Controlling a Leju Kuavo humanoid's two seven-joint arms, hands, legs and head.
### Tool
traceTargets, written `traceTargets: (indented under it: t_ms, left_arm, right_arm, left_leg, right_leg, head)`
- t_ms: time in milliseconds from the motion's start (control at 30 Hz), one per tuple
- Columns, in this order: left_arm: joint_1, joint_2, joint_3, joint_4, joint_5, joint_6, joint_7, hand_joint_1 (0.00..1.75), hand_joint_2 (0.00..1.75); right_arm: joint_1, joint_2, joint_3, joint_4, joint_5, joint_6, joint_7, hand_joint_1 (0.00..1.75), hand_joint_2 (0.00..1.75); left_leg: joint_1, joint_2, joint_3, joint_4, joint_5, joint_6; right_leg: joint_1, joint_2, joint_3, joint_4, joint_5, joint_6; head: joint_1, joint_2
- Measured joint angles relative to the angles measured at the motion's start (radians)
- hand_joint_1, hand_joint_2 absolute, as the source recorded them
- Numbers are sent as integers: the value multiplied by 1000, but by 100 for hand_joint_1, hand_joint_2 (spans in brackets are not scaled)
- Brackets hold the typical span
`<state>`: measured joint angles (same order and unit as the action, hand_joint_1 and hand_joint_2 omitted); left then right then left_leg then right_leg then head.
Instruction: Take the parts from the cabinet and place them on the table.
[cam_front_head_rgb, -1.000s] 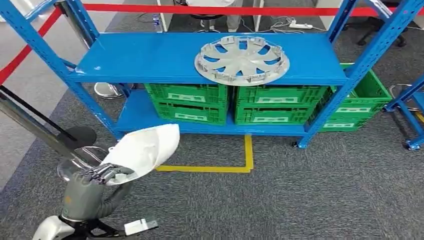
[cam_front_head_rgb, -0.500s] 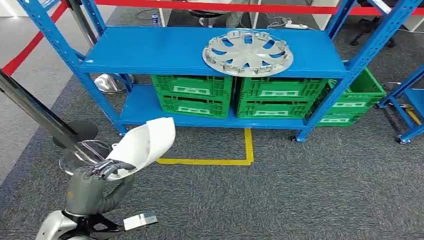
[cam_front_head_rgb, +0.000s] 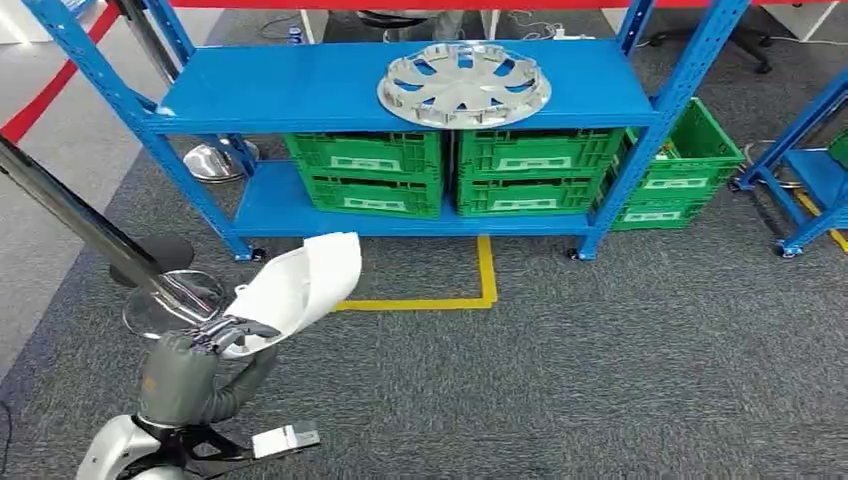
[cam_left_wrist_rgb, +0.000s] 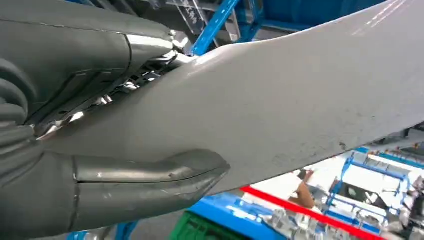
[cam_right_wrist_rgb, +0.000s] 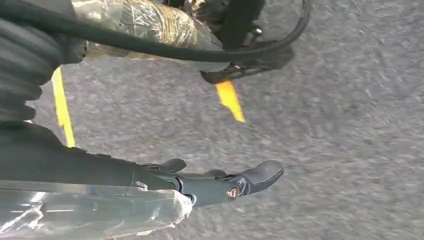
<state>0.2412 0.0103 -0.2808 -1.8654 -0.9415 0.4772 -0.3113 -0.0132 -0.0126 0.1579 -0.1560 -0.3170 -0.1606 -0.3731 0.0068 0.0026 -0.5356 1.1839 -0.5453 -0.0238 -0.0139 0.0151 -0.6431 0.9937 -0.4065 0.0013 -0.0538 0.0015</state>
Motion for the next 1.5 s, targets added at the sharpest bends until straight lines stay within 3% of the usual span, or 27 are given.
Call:
traceTargets:
  t_ms: [33, 67, 100, 200, 233, 300, 367, 400, 433, 500, 533, 567, 600, 633, 733, 800, 867, 900, 967, 1000, 1067, 1100, 1233, 1300, 1400, 1433, 1500]
  left_arm:
    - [-4, -2, 0, 0, 0, -2, 0, 175, 175]
    - [-6, -3, 0, 0, 0, -3, 0, 175, 175]
    - [-8, -5, 0, 0, 0, -3, 0, 175, 175]
    - [-12, -6, -1, 2, 2, -10, 0, 175, 175]
    - [-15, -7, 0, 2, 3, -11, 0, 175, 175]
    - [-17, -11, -2, 3, 3, -14, 0, 175, 175]
    - [-17, -13, -2, 5, 3, -15, 0, 175, 175]
    - [-17, -13, -2, 5, 3, -16, 0, 175, 175]
    - [-17, -13, -2, 6, 3, -17, 0, 175, 175]
    - [-18, -15, -2, 6, 8, -20, 0, 175, 175]
    - [-19, -16, -2, 6, 9, -20, 0, 175, 175]
    - [-20, -16, -2, 6, 10, -21, 0, 175, 175]
    - [-22, -17, -1, 6, 13, -23, -3, 175, 175]
    - [-23, -17, 0, 6, 16, -26, -6, 175, 175]
    - [-24, -17, -2, 6, 25, -38, -8, 175, 175]
    - [-23, -17, -3, 7, 38, -44, -10, 175, 175]
    - [-23, -16, -3, 9, 43, -51, -11, 175, 175]
    - [-23, -16, -3, 10, 48, -54, -12, 175, 175]
    - [-23, -15, -4, 13, 66, -65, -18, 175, 175]
    - [-23, -15, -4, 13, 74, -72, -21, 175, 175]
    - [-24, -15, -3, 13, 90, -78, -25, 175, 175]
    - [-23, -15, -3, 14, 104, -82, -27, 175, 175]
    - [-26, -18, -3, 21, 137, -94, -39, 175, 175]
    - [-29, -21, -1, 24, 147, -97, -40, 175, 175]
    - [-25, -22, 2, 32, 149, -102, -40, 175, 175]
    - [-25, -23, 2, 35, 154, -104, -40, 175, 175]
    - [-25, -23, 3, 40, 166, -111, -40, 175, 175]
  right_arm:
    - [-2, 0, 0, 0, 0, 0, 1, 0, 175]
    - [-4, 2, -1, 0, -1, 0, 2, 0, 175]
    - [-5, 2, -1, 0, -1, 0, 3, 0, 175]
    - [2, 2, -7, 0, -7, 0, 8, 0, 175]
    - [6, 0, -9, 2, -8, 0, 8, 0, 175]
    - [7, 1, -10, 2, -8, 0, 11, 0, 175]
    - [7, 2, -10, 2, -8, 0, 11, 0, 175]
    - [5, 2, -11, 2, -8, 0, 11, 0, 175]
    - [4, 2, -14, 2, -9, 0, 11, 0, 175]
    - [4, 2, -15, 2, -9, 0, 11, 0, 175]
    - [3, 2, -16, 1, -9, 0, 11, 0, 175]
    - [0, 2, -16, -1, -9, 0, 11, 0, 175]
    - [-6, 2, -16, -3, -9, 0, 10, 0, 175]
    - [-9, 2, -16, -3, -9, 0, 10, 0, 175]
    - [1, 2, -16, -3, -9, 0, 11, 0, 175]
    - [6, 2, -16, -2, -9, 0, 11, 0, 175]
    - [3, 1, -17, -2, -9, -1, 10, 0, 175]
    - [3, 1, -17, -2, -10, -1, 10, 0, 175]
    - [5, 1, -17, -2, -9, 0, 10, 0, 175]
    - [6, 1, -17, -2, -9, 0, 8, 0, 175]
    - [6, 3, -17, -2, -5, 2, -1, 0, 175]
    - [3, 12, -17, -2, 0, 3, -7, 0, 175]
    - [9, 9, -17, -2, 3, -1, -11, 0, 175]
    - [12, 10, -17, -2, 3, -2, -12, 0, 175]
    - [6, 12, -16, -2, 3, -2, -12, 0, 175]
    - [7, 12, -16, -2, 3, -2, -12, 0, 175]
    - [10, 12, -16, -2, 4, -3, -12, 0, 175]
  left_leg:
    - [0, -24, 69, -97, 12, 9]
    - [-3, -59, 137, -194, -21, 19]
    - [0, -60, 166, -260, -39, 21]
    - [-10, -40, 142, -243, -11, 31]
    - [1, -19, 128, -250, 6, 43]
    - [-2, 1, 100, -249, 31, 59]
    - [-4, 23, 65, -247, 58, 58]
    - [-4, 36, 45, -245, 72, 57]
    - [-3, 50, 23, -240, 86, 54]
    - [-2, 73, -20, -224, 105, 46]
    - [-1, 82, -37, -213, 109, 40]
    - [-5, 90, -47, -201, 113, 33]
    - [-7, 100, -57, -186, 115, 28]
    - [-8, 111, -64, -178, 126, 19]
    - [2, 123, -72, -179, 137, 1]
    - [7, 32, -91, -113, 42, -9]
    - [6, 7, -140, 53, -61, -9]
    - [5, 6, -153, 112, -80, -5]
    - [0, 4, -116, 90, -43, 7]
    - [-3, 0, -68, 14, -3, 18]
    - [-12, -49, 28, -148, 50, 48]
    - [-9, -74, 52, -187, 37, 61]
    - [-6, -40, 45, -224, 55, 54]
    - [-3, -19, 38, -230, 66, 60]
    - [-4, 24, 19, -226, 77, 57]
    - [-2, 37, 14, -225, 79, 54]
    - [1, 61, 8, -221, 82, 48]
  right_leg:
    - [0, 10, -14, 1, 15, 4]
    - [3, 17, -24, 2, 27, 9]
    - [5, 25, -30, 2, 41, 14]
    - [1, 53, -33, -25, 91, 32]
    - [-3, 42, -39, -20, 72, 33]
    - [-4, 0, -74, 75, -72, 40]
    - [-7, -7, -104, 236, -176, 50]
    - [-8, -7, -108, 305, -178, 55]
    - [-9, -8, -98, 341, -139, 59]
    - [-14, -19, -21, 294, -45, 65]
    - [-17, -38, 48, 219, -44, 67]
    - [-18, -74, 134, 115, -90, 69]
    - [-11, -84, 213, -4, -143, 67]
    - [-10, -77, 202, -27, -164, 48]
    - [-6, -52, 176, -19, -145, 16]
    - [-6, -42, 157, -18, -126, -1]
    - [1, -19, 138, -16, -104, -8]
    - [5, -6, 124, -15, -93, -10]
    - [13, 20, 102, -9, -77, -12]
    - [17, 33, 95, -8, -71, -12]
    - [18, 56, 87, -6, -62, -13]
    - [25, 66, 78, -5, -56, -7]
    - [18, 101, 49, -4, -33, 18]
    - [15, 25, 14, 62, -94, 23]
    - [2, -7, -81, 295, -204, 46]
    - [-2, -9, -82, 312, -203, 52]
    - [-11, -20, -7, 206, -148, 61]
  head:
    - [-1, 0]
    - [0, 0]
    - [2, 0]
    - [-1, 0]
    - [-3, 0]
    - [8, 0]
    - [8, 0]
    - [9, 0]
    - [9, 0]
    - [9, 0]
    - [9, 0]
    - [9, 0]
    - [9, 0]
    - [9, 0]
    - [10, 0]
    - [8, 0]
    - [6, 0]
    - [6, 0]
    - [6, 0]
    - [7, 0]
    - [8, 0]
    - [15, 0]
    - [12, 0]
    - [21, 0]
    - [27, 0]
    - [27, 0]
    - [27, 0]
